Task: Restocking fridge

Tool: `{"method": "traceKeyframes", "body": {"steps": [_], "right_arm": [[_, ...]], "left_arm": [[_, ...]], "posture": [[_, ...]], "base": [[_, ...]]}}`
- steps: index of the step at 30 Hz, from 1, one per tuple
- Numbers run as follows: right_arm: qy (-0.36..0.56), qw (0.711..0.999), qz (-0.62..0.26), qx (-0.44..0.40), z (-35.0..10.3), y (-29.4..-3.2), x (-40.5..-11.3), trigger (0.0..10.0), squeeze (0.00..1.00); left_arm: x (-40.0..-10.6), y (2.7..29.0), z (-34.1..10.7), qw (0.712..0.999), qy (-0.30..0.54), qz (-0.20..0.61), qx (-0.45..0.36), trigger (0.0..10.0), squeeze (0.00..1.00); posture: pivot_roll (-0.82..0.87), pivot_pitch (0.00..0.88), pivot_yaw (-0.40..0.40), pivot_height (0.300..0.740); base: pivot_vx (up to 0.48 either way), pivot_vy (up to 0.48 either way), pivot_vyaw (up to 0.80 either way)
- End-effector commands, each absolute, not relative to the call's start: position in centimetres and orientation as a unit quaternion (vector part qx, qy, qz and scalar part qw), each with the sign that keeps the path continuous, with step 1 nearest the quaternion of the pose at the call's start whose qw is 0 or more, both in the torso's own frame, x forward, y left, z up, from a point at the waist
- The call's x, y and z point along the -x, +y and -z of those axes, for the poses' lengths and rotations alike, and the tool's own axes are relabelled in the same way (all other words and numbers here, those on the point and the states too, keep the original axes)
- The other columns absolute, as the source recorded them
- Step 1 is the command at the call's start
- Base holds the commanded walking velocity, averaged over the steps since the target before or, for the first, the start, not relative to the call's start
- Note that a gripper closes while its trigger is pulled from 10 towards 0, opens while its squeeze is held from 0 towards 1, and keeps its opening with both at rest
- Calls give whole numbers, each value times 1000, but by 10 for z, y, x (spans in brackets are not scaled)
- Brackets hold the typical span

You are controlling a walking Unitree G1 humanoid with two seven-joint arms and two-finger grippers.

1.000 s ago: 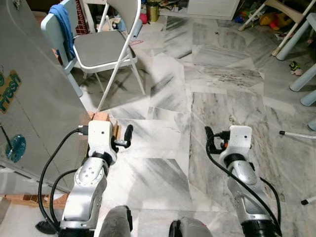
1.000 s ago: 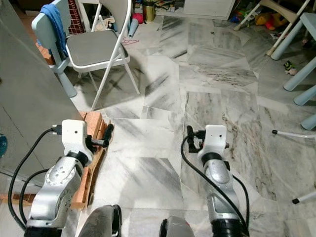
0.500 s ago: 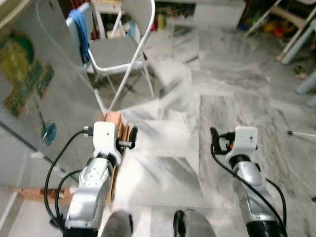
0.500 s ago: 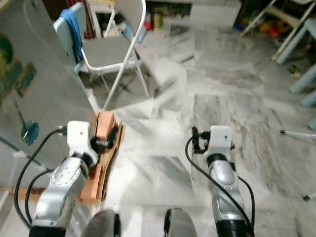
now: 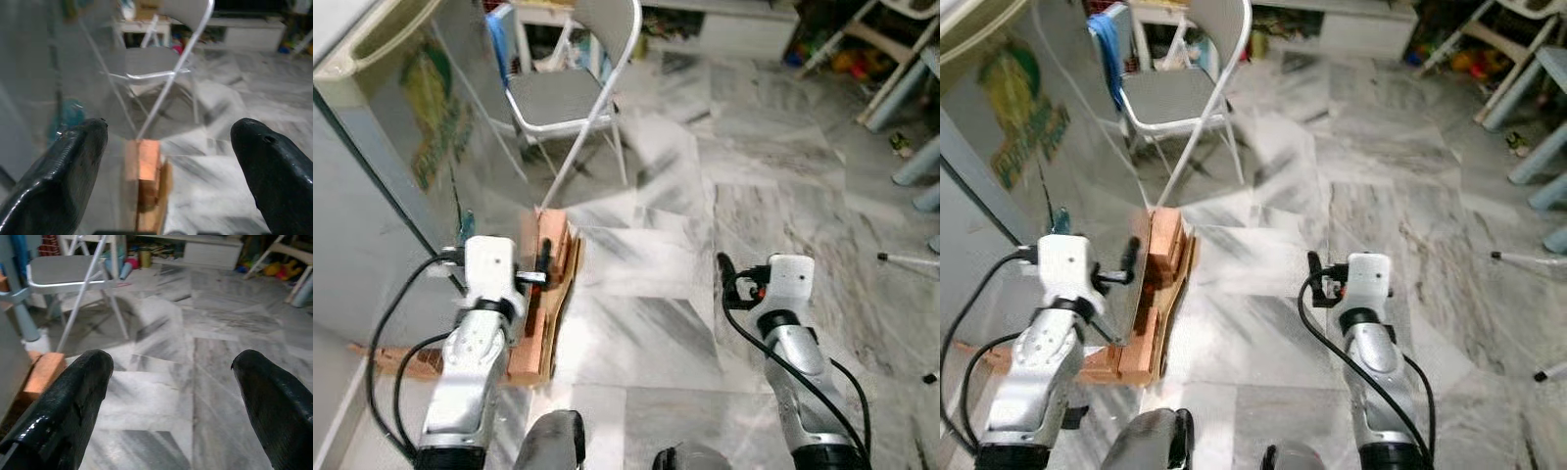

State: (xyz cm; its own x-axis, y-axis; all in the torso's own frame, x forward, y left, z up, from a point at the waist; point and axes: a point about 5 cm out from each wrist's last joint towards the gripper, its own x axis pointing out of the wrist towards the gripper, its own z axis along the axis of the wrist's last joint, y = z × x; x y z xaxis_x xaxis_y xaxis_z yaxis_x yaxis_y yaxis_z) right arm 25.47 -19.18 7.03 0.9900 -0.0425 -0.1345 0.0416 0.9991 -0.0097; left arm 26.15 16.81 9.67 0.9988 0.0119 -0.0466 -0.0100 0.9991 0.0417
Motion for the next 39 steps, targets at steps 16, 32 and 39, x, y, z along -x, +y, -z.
{"method": "traceKeyframes", "body": {"steps": [16,32,39], "right_arm": [[21,1000,-7,9,-85,-185,-261,10000,0],[38,999,-14,34,-77,-184,-255,10000,0],[29,997,-4,78,-77,-183,-260,10000,0]], "left_arm": [[-258,194,-77,997,37,-64,-30,10000,0],[-255,165,-77,999,30,16,-24,10000,0],[-254,164,-77,999,30,18,-32,10000,0]], "posture": [[121,18,-39,740],[108,40,-36,740],[113,55,-44,740]], "base": [[0,246,0],[0,240,0],[0,0,0]]}}
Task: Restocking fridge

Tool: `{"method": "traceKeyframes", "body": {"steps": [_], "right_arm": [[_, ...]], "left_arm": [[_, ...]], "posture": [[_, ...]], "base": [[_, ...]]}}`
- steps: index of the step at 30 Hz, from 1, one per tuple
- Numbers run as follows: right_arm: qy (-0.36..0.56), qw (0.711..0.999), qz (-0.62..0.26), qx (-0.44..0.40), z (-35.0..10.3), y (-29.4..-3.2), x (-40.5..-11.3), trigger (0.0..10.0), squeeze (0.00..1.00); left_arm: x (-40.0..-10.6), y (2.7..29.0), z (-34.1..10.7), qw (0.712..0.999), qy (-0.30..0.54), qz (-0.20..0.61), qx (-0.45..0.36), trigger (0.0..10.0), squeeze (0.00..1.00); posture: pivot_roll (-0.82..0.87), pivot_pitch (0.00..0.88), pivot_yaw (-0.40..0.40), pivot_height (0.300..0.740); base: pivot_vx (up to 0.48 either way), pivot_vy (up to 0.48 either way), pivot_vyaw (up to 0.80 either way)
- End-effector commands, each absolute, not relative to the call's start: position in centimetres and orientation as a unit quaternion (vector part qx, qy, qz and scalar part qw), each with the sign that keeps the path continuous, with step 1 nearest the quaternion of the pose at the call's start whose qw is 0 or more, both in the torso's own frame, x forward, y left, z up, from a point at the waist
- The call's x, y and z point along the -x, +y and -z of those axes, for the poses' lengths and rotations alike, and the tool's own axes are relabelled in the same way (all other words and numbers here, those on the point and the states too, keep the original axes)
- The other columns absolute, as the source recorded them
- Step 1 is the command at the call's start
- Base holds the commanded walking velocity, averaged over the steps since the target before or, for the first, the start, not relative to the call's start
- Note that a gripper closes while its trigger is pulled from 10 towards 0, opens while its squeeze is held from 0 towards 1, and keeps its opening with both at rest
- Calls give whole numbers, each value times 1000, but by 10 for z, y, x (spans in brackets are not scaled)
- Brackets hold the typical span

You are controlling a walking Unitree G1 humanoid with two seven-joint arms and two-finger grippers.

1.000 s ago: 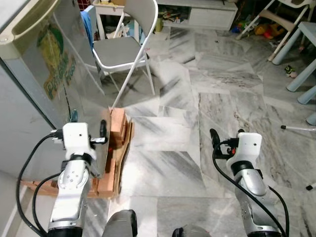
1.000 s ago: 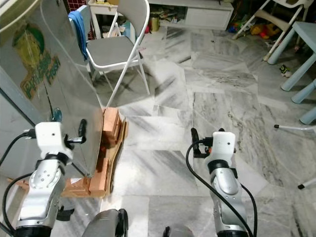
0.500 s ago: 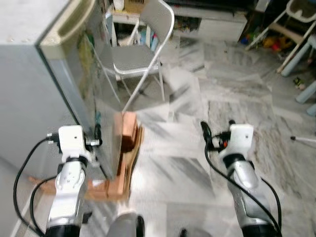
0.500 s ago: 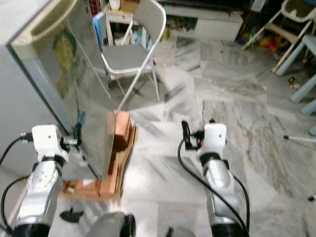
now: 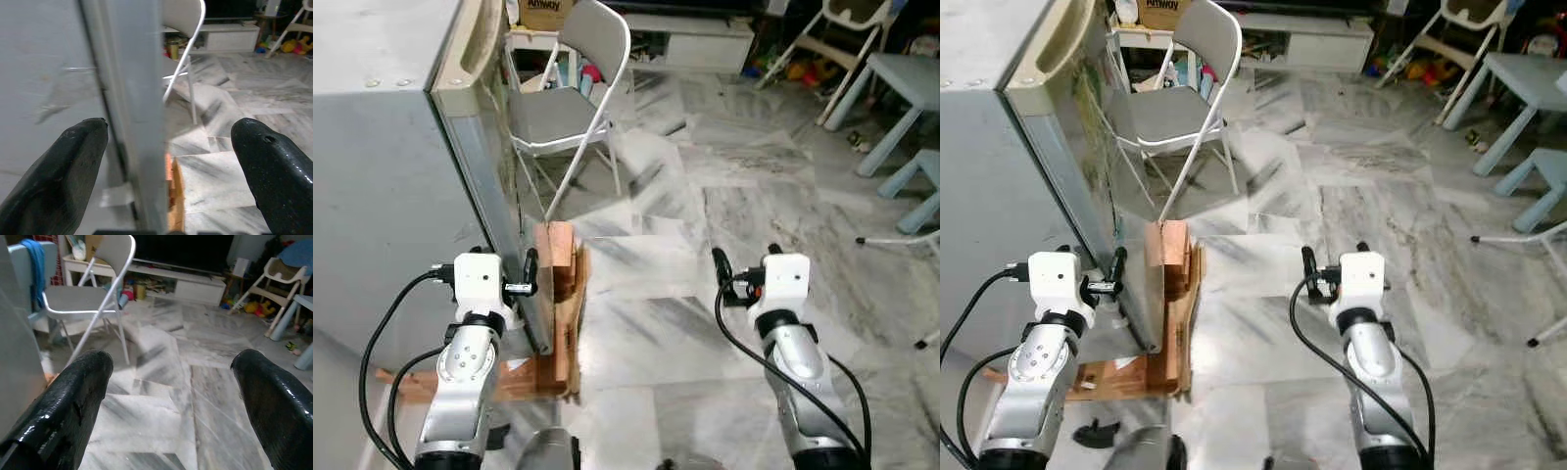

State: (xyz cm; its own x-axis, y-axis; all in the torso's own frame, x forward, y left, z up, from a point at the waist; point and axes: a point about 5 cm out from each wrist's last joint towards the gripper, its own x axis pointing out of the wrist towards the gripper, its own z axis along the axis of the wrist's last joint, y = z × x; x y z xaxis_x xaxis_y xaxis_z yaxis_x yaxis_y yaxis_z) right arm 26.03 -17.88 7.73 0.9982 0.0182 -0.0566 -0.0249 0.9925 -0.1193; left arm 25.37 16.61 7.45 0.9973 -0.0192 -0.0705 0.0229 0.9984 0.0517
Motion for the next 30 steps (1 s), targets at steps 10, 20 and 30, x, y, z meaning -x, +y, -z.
{"method": "traceKeyframes", "body": {"steps": [10,20,30], "right_arm": [[37,998,-26,40,-79,-179,-259,10000,0],[26,998,-42,33,-83,-175,-260,10000,0],[23,997,-64,36,-87,-171,-254,10000,0]], "left_arm": [[-266,165,-80,999,21,16,-27,10000,0],[-287,182,-87,999,17,-23,-43,10000,0],[-304,182,-92,999,10,-10,-33,10000,0]], "posture": [[104,78,-52,740],[89,81,-44,740],[85,87,-50,740]], "base": [[0,0,0],[0,0,0],[0,0,0]]}}
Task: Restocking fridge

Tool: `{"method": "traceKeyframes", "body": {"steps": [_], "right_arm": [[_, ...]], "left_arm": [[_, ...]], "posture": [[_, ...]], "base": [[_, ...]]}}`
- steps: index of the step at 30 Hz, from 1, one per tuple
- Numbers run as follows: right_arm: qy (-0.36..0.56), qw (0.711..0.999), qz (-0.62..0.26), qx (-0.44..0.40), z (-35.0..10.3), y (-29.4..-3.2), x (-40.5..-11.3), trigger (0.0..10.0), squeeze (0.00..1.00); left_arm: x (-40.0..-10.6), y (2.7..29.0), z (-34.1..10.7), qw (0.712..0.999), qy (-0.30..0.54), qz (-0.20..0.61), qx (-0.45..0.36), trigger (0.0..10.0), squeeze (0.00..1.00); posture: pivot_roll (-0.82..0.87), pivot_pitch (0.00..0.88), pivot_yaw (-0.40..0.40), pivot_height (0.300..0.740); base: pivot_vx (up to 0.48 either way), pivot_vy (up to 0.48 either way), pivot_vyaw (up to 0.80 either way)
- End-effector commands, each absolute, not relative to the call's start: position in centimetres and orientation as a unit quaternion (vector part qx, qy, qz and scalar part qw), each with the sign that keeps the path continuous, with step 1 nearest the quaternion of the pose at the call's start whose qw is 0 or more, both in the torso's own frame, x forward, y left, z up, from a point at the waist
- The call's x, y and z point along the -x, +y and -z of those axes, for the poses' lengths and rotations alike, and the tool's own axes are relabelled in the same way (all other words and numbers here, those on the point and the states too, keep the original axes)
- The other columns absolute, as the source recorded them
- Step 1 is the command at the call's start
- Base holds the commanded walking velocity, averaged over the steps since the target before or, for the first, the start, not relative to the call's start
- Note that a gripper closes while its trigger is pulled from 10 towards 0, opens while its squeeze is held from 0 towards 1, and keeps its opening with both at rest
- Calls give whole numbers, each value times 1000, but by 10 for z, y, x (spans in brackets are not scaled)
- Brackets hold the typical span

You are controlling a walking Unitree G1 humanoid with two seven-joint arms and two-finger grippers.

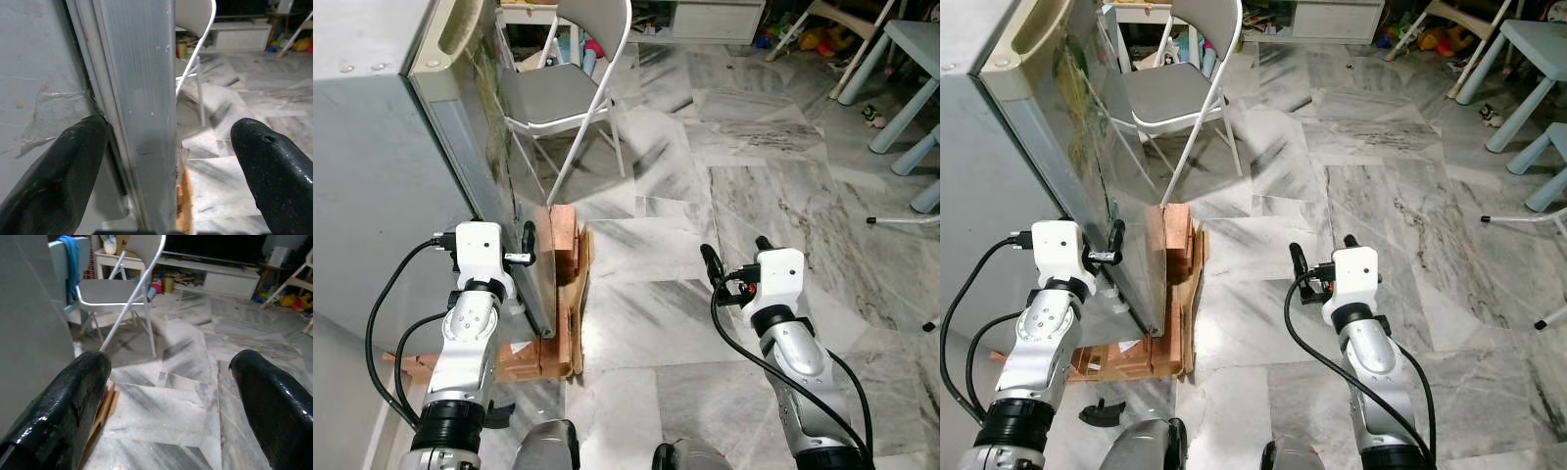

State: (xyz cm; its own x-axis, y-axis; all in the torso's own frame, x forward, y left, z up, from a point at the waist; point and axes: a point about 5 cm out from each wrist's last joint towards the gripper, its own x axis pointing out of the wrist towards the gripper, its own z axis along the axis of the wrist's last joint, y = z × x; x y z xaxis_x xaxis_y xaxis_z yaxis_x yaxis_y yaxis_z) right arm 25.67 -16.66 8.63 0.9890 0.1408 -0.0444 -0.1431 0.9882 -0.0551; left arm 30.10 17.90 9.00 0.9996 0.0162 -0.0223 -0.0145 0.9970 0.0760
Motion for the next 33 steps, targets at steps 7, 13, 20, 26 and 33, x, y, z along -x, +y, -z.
{"method": "traceKeyframes", "body": {"steps": [7,13,20,26,33], "right_arm": [[88,993,0,77,-68,-204,-241,10000,0],[141,986,15,92,-50,-226,-205,10000,0],[134,987,-15,89,-51,-217,-206,10000,0],[126,988,-26,80,-52,-211,-205,10000,0],[97,992,-18,75,-59,-210,-207,10000,0]], "left_arm": [[-314,157,-100,998,-6,59,-37,10000,0],[-329,98,-115,991,-29,133,-4,10000,0],[-306,-13,-148,935,-54,344,75,10000,0],[-315,-22,-176,927,-73,348,115,10000,0],[-315,49,-132,967,-35,249,49,10000,0]], "posture": [[85,82,-51,740],[83,83,-47,740],[67,77,-41,740],[64,85,-29,740],[77,97,-22,740]], "base": [[0,0,0],[0,0,0],[0,0,0],[0,0,0],[0,0,0]]}}
